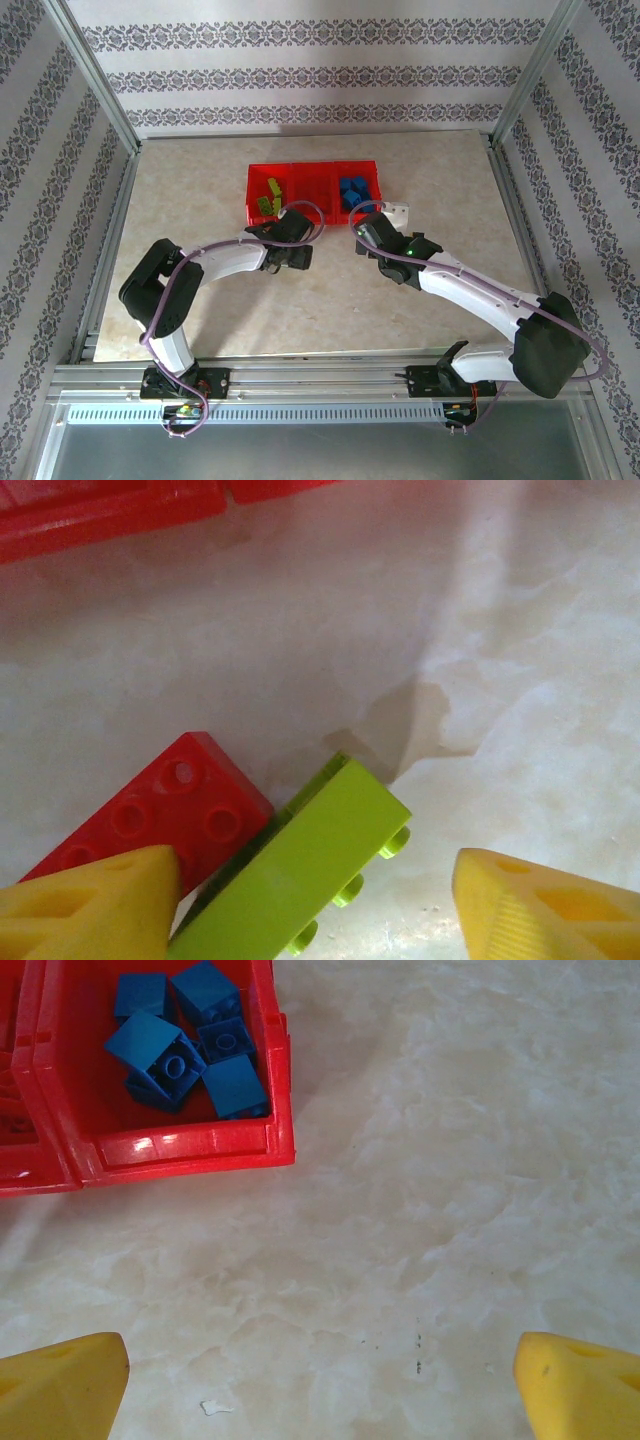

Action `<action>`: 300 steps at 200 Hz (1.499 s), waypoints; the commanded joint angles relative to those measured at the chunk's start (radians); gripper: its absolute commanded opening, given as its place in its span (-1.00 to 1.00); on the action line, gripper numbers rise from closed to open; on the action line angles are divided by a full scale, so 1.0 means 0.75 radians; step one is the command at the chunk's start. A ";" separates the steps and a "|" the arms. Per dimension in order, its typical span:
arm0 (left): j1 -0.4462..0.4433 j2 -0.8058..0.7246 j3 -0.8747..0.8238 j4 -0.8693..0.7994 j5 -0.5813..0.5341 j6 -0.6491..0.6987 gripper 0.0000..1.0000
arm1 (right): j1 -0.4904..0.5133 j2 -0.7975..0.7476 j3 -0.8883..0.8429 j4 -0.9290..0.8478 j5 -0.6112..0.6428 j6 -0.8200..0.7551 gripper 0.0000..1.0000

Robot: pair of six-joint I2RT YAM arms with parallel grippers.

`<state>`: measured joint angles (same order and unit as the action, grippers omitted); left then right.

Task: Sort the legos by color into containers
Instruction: Pick up the lego from the center of the table.

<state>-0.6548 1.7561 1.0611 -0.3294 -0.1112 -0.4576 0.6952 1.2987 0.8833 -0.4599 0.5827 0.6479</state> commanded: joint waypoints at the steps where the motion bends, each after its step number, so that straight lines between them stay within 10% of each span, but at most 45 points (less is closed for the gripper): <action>1: -0.013 0.014 0.027 -0.027 0.014 -0.022 0.34 | -0.019 -0.022 -0.006 -0.015 0.021 -0.009 0.97; 300: -0.064 0.066 0.045 0.081 0.039 -0.142 -0.73 | -0.023 0.002 0.013 -0.013 0.002 -0.001 0.97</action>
<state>-0.6838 1.8484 1.0992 -0.3054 -0.0811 -0.5362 0.6888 1.2987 0.8833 -0.4599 0.5823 0.6483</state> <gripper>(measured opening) 0.254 0.984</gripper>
